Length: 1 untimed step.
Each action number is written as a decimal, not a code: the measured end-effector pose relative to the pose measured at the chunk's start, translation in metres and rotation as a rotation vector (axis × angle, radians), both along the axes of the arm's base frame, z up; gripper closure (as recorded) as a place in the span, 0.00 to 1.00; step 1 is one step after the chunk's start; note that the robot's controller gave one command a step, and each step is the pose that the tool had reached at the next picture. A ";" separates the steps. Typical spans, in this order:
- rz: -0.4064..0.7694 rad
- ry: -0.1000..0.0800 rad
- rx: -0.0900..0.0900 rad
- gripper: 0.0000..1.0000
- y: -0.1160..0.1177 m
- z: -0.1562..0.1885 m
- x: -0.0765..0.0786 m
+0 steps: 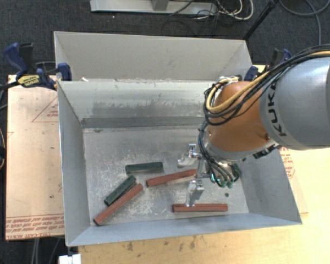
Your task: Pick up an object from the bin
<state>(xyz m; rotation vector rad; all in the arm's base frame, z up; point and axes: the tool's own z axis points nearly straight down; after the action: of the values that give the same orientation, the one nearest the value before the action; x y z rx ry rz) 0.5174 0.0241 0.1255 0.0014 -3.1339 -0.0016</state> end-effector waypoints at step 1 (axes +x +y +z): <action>-0.001 -0.007 0.000 0.00 0.000 0.004 0.002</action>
Offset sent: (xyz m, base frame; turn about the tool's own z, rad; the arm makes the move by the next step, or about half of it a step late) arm 0.0439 0.0353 -0.0555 -0.0919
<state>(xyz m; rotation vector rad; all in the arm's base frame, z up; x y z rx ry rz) 0.5194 0.0240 0.1294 0.0003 -3.1414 -0.0020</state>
